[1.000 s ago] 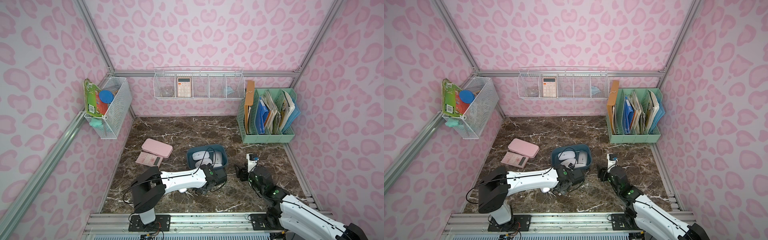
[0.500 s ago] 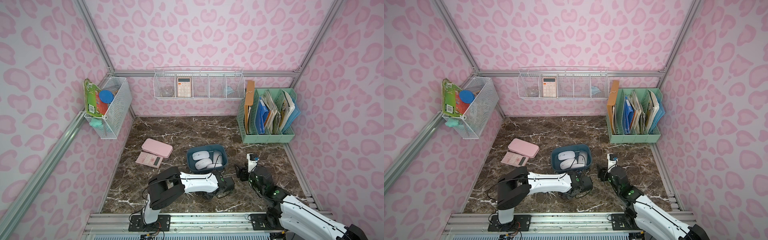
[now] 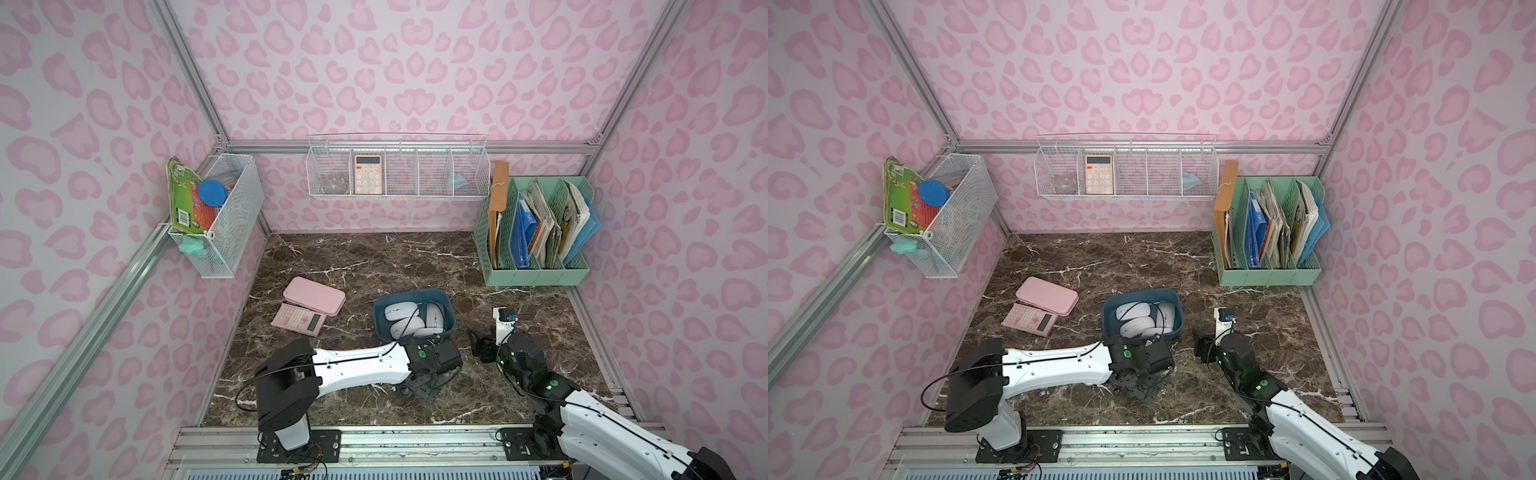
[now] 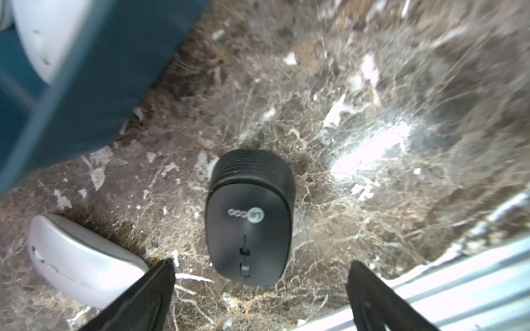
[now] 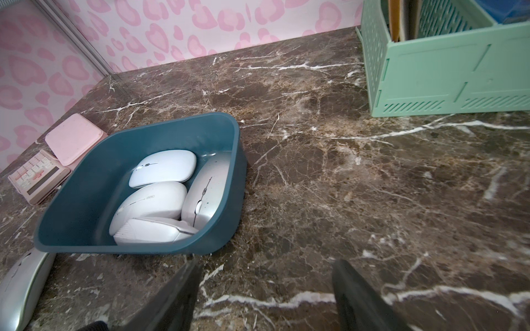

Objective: Take out the mouse from the storage box
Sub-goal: Pick up the mouse from the storage box.

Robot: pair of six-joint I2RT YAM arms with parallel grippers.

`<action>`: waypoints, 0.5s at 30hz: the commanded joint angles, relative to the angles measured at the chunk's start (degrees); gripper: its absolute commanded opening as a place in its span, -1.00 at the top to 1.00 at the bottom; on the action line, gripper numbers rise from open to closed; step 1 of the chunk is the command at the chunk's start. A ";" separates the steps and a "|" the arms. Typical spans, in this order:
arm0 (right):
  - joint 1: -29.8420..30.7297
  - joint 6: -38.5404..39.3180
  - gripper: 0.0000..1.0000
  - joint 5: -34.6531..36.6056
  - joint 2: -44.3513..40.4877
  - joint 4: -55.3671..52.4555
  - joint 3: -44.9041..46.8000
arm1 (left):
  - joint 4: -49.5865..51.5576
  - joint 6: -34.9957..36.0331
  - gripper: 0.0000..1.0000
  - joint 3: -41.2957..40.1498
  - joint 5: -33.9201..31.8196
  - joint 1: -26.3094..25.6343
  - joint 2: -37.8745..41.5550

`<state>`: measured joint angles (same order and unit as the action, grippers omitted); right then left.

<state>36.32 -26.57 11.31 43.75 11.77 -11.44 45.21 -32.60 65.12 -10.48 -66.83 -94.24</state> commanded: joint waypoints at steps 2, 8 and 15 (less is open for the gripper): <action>0.09 -0.37 -0.69 -0.05 -0.09 -0.80 -1.04 | -3.43 0.53 -0.99 -5.73 1.02 4.48 9.69; 0.16 -0.36 -0.73 -3.21 0.90 -5.64 -5.28 | -5.88 0.52 -0.98 -14.30 -7.92 12.05 26.38; 6.68 2.53 -0.74 -2.85 10.75 -13.92 -17.72 | -11.90 1.14 -0.98 -22.11 -25.99 15.22 35.57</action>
<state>40.49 -25.58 8.34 51.16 1.91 -25.36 37.95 -32.75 44.77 -28.69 -52.69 -60.51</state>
